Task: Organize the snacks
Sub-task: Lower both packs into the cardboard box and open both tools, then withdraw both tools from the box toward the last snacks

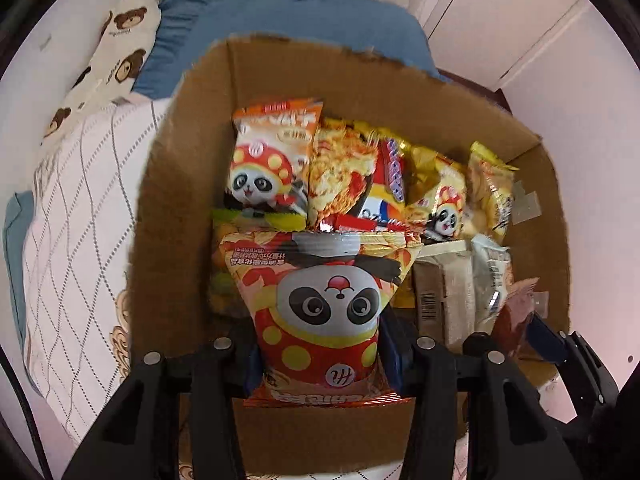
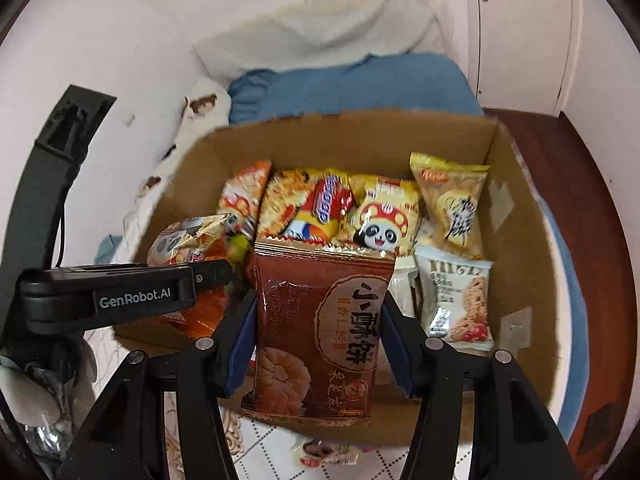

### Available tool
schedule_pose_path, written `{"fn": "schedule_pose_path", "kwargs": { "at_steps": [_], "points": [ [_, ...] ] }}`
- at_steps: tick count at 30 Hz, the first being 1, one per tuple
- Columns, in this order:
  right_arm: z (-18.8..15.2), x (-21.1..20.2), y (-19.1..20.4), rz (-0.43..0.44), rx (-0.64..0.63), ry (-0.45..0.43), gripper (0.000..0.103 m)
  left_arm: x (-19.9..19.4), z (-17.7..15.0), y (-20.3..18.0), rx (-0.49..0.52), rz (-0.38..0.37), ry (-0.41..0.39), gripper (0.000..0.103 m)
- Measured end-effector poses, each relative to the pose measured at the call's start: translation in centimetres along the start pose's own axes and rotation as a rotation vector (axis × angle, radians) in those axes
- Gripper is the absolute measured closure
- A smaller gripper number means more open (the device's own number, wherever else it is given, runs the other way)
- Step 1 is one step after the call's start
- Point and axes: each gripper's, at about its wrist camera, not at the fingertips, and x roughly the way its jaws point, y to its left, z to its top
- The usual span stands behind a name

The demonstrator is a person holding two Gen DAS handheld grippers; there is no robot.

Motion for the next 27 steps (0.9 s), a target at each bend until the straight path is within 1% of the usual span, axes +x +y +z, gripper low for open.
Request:
{"fn": "schedule_pose_path", "kwargs": {
  "at_steps": [1, 2, 3, 4, 5, 7, 9, 12, 17, 20, 27],
  "points": [
    [-0.1, 0.5, -0.2, 0.008, 0.01, 0.013, 0.043, 0.5, -0.1, 0.2, -0.009, -0.011, 0.013, 0.059],
    [-0.3, 0.9, -0.4, 0.021, 0.022, 0.025, 0.04, 1.1, -0.2, 0.4, -0.019, -0.02, 0.037, 0.057],
    [-0.3, 1.2, -0.6, 0.026, 0.026, 0.046, 0.029, 1.2, -0.3, 0.4, -0.026, -0.018, 0.053, 0.056],
    [-0.4, 1.7, -0.7, 0.024, 0.031, 0.067, 0.014, 1.8, -0.4, 0.5, -0.033, -0.011, 0.071, 0.046],
    [-0.5, 2.0, -0.9, 0.029, 0.037, 0.08, 0.009, 1.8, -0.4, 0.5, -0.03, -0.002, 0.076, 0.032],
    [-0.6, 2.4, -1.4, 0.008, 0.047, 0.099, 0.007, 2.0, -0.5, 0.4, -0.012, -0.012, 0.074, 0.022],
    [-0.7, 2.1, -1.8, -0.008, 0.052, 0.111, 0.005, 2.2, -0.5, 0.1, 0.008, -0.012, 0.079, 0.016],
    [-0.9, 2.0, -2.1, -0.038, 0.052, 0.107, 0.005, 1.8, -0.6, -0.5, 0.028, 0.013, 0.062, 0.015],
    [-1.2, 0.5, -3.0, -0.099, 0.06, 0.09, 0.004, 0.7, -1.2, -0.7, 0.026, 0.013, 0.019, 0.015],
    [-1.5, -0.6, -3.4, -0.136, 0.057, 0.083, 0.004, -0.8, -2.4, -1.1, 0.037, 0.041, -0.048, 0.015],
    [-2.8, -4.3, -3.3, -0.178, 0.022, 0.03, 0.004, -5.1, -5.6, -1.5, 0.062, 0.091, -0.204, 0.015]
  ]
}}
